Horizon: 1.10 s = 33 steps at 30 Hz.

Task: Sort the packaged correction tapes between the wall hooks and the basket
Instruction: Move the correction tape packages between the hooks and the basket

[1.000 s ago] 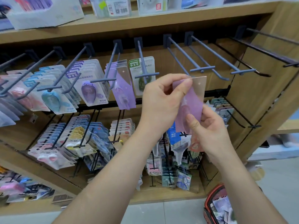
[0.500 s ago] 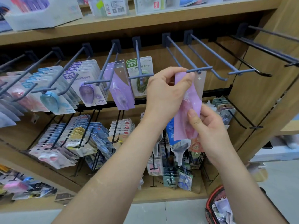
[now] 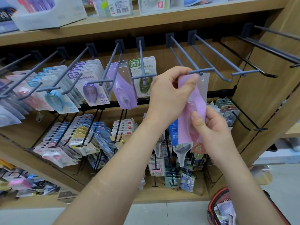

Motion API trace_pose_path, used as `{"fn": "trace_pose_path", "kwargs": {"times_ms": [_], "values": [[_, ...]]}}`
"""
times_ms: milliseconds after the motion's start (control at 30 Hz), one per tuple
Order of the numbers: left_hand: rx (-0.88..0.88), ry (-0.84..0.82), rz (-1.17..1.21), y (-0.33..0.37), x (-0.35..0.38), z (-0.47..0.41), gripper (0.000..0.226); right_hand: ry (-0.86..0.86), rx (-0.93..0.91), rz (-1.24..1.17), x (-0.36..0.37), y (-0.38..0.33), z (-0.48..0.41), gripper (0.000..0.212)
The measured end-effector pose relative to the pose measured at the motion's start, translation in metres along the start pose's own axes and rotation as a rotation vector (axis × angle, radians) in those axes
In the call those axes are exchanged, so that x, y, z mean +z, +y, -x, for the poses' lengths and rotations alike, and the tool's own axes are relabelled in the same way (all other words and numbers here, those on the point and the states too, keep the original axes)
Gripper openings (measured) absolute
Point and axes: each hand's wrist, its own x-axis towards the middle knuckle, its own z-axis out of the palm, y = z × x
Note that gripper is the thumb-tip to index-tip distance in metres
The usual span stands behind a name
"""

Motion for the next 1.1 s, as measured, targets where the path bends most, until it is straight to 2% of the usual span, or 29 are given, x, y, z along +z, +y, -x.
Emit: {"fn": "trace_pose_path", "kwargs": {"times_ms": [67,133,200,267,333,400,467,600,700,767,900,1100], "values": [[0.081,-0.020,-0.125,-0.004,0.000,-0.003,0.010,-0.001,-0.031,0.095,-0.001,0.001,0.000,0.049],[0.050,-0.016,-0.112,-0.004,-0.001,-0.005,0.011,-0.014,-0.031,0.070,0.000,0.002,0.000,0.052],[-0.096,-0.051,0.071,-0.003,-0.003,-0.004,0.008,-0.021,0.008,0.027,0.001,0.001,-0.002,0.045],[-0.239,-0.111,0.297,-0.005,-0.003,-0.001,0.010,-0.043,0.017,0.073,0.002,0.002,-0.002,0.048],[-0.265,-0.129,0.378,-0.008,-0.003,0.003,0.012,-0.148,0.054,0.134,-0.002,0.001,-0.002,0.056],[-0.249,-0.156,0.417,-0.012,-0.004,0.003,0.014,-0.306,0.127,0.188,-0.007,-0.002,-0.001,0.043],[-0.244,-0.173,0.445,-0.014,-0.007,0.002,0.018,-0.360,0.154,0.230,-0.011,-0.004,-0.002,0.038],[-0.199,-0.075,0.304,-0.014,-0.005,-0.004,0.021,-0.236,0.191,0.095,-0.011,0.006,-0.004,0.019],[-0.200,0.032,0.215,-0.016,0.004,-0.009,0.022,-0.105,0.163,0.087,-0.007,0.015,-0.007,0.005],[-0.217,0.059,0.206,-0.020,0.006,-0.011,0.017,-0.034,0.151,0.087,-0.006,0.019,-0.013,0.004],[-0.222,-0.033,0.068,-0.027,0.003,-0.014,0.028,0.033,0.152,0.089,-0.010,0.026,-0.022,0.005],[-0.205,0.094,-0.122,-0.045,0.006,-0.033,0.020,0.066,0.178,0.106,-0.013,0.028,-0.035,0.008]]}}
